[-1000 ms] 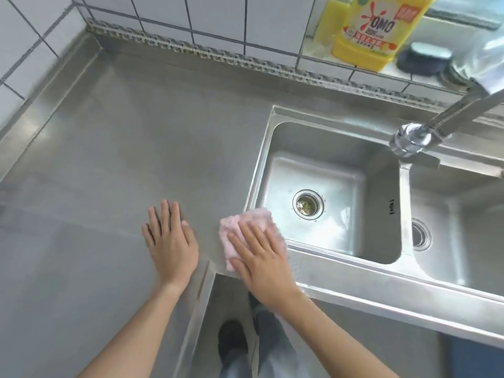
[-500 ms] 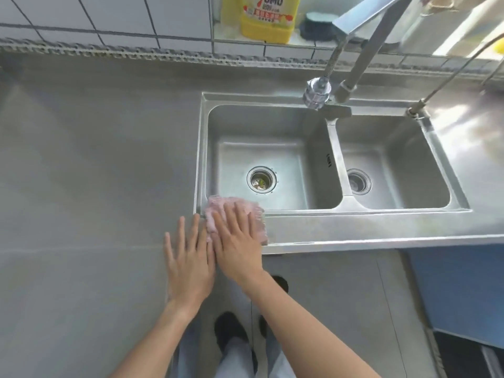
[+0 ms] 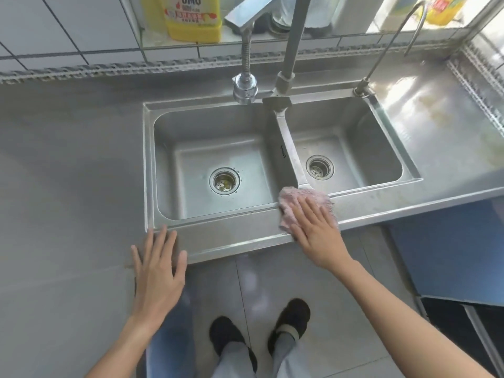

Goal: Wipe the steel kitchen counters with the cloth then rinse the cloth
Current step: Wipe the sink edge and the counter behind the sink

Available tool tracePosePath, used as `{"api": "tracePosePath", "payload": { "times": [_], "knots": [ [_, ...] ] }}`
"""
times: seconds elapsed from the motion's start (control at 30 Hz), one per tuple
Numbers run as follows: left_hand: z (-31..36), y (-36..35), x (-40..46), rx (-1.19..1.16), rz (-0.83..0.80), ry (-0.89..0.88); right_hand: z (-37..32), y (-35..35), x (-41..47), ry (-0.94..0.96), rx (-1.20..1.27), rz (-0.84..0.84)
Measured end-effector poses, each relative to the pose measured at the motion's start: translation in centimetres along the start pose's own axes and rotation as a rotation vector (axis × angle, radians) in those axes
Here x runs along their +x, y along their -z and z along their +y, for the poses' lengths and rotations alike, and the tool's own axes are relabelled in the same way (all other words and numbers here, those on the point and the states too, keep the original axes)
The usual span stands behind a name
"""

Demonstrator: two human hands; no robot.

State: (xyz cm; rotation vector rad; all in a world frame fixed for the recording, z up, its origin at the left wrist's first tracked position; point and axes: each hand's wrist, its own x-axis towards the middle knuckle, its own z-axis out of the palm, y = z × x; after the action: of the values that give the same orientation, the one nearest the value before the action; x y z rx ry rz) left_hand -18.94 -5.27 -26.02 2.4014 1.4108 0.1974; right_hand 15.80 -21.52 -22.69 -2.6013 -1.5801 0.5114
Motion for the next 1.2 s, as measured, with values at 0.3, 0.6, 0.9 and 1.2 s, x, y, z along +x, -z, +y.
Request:
{"api": "tracePosePath", "payload": {
  "times": [0.3,0.6,0.9,1.2],
  "knots": [
    [15.0,-3.7,3.4,-0.119,-0.158,-0.225,-3.5,-0.5,1.9,-0.183,0.128,0.034],
    [17.3,-5.7,2.9,0.035,-0.052,-0.164,5.7,0.2,-0.8,0.266,0.033,0.073],
    [31.4,-10.0,7.2,-0.17,-0.073,-0.44,22.6,3.6,-1.4,-0.315,0.131,0.111],
    [38.5,-14.5,7.9,-0.017,-0.099,-0.48,21.9,3.2,-2.1,-0.106,0.145,0.093]
  ]
}}
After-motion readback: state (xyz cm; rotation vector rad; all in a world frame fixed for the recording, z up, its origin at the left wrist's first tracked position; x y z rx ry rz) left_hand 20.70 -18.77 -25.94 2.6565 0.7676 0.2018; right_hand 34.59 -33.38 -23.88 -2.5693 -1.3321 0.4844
